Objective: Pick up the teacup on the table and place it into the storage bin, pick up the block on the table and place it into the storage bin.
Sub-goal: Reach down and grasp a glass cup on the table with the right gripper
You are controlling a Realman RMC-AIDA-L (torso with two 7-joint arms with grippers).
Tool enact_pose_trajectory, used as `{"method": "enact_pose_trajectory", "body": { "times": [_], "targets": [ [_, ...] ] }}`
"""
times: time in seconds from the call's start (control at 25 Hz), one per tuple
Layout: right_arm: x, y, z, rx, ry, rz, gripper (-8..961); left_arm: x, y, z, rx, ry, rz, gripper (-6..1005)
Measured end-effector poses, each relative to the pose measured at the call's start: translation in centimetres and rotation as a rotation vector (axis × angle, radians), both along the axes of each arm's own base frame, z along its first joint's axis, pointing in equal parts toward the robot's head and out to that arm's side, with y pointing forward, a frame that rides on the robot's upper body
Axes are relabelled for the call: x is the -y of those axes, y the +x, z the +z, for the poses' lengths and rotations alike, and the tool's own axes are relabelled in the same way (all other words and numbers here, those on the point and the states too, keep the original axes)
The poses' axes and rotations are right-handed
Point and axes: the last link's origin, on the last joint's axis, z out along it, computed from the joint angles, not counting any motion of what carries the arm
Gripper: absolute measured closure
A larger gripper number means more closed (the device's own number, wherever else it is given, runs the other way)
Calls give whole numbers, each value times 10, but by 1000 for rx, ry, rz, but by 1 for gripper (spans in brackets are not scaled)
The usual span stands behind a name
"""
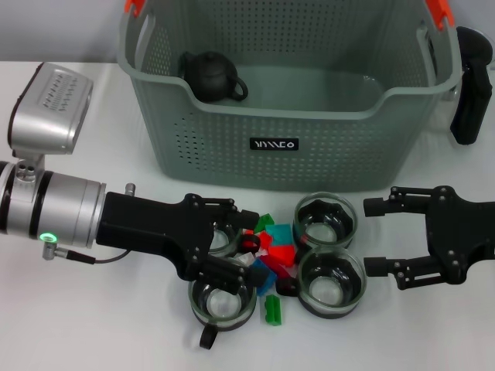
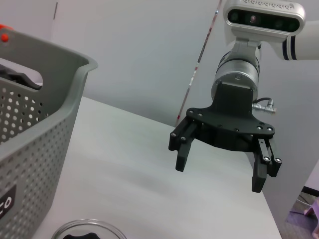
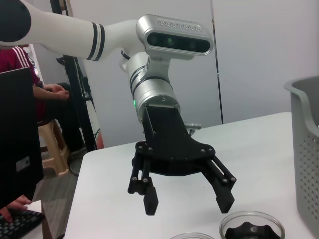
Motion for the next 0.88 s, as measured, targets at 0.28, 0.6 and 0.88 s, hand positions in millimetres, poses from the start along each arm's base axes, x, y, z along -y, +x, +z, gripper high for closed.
{"method": "enact_pose_trajectory", "body": {
  "times": [0.28, 0.6, 0.88],
  "targets": [
    [0, 0, 0, 2, 2, 2, 62, -1, 0, 0, -1, 13, -11, 47],
    [-1, -1, 0, 3, 1, 6, 62, -1, 0, 0, 1, 13, -11, 48],
    [-2, -2, 3, 15, -4, 19, 61, -1, 0, 0, 3, 13, -11, 48]
  ]
}}
